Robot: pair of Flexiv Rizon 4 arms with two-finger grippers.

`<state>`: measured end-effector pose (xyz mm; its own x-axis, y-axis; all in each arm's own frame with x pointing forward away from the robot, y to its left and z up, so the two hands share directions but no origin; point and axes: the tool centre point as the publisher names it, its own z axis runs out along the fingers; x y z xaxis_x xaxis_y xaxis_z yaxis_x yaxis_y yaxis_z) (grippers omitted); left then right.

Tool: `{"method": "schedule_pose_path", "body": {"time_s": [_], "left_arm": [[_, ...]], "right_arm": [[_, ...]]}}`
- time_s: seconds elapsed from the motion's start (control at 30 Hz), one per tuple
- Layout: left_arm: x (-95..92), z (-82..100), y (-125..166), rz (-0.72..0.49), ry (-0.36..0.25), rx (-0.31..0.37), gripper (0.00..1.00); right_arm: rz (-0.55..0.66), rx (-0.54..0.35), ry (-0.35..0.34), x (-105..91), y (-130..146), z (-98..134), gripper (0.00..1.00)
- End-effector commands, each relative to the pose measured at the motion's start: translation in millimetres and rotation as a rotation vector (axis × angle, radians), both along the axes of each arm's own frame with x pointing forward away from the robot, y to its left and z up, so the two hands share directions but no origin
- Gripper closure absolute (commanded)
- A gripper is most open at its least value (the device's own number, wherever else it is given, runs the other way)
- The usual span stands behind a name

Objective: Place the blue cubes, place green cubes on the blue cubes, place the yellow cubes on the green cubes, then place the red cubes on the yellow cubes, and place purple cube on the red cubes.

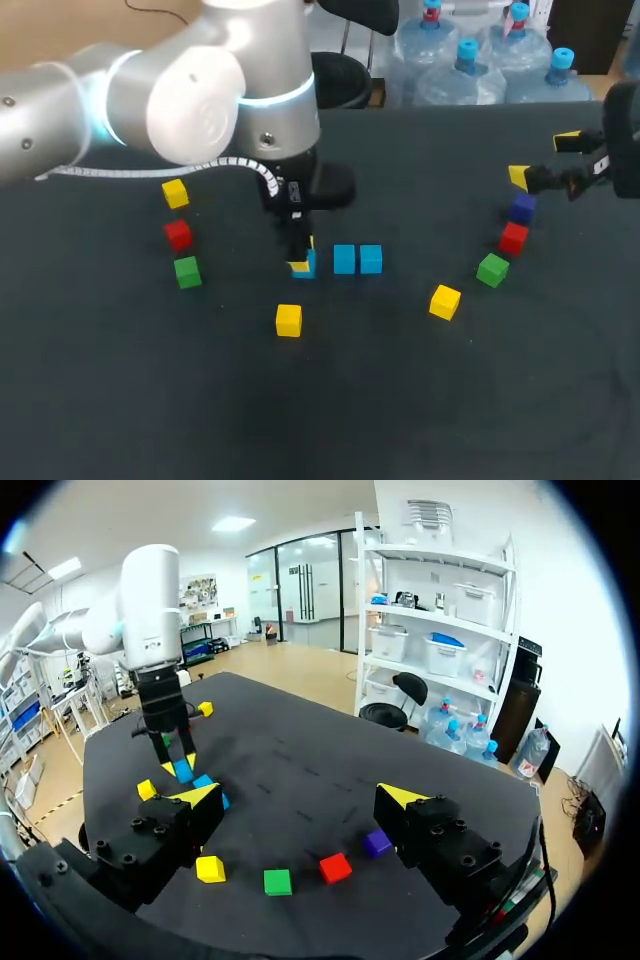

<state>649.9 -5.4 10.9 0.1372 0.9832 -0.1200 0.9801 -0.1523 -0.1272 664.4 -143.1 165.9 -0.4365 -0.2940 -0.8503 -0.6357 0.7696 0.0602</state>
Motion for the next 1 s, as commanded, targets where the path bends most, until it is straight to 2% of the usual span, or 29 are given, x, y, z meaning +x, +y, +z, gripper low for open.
{"method": "schedule_pose_path", "body": {"time_s": [0.03, 0.43, 1.0], "left_arm": [[8.7, -3.0, -5.2, 0.002, 0.007, 0.006, 1.00], [15.5, -12.5, -15.5, 0.011, 0.010, 0.015, 1.00], [20.7, -16.8, -20.7, 0.009, 0.012, 0.019, 1.00]], "right_arm": [[-0.004, -0.004, 0.000, -0.8, 0.7, 0.7, 0.00], [-0.004, -0.004, 0.000, -0.8, 0.7, 0.7, 0.00], [-0.004, -0.004, 0.000, -0.8, 0.7, 0.7, 0.00]]}}
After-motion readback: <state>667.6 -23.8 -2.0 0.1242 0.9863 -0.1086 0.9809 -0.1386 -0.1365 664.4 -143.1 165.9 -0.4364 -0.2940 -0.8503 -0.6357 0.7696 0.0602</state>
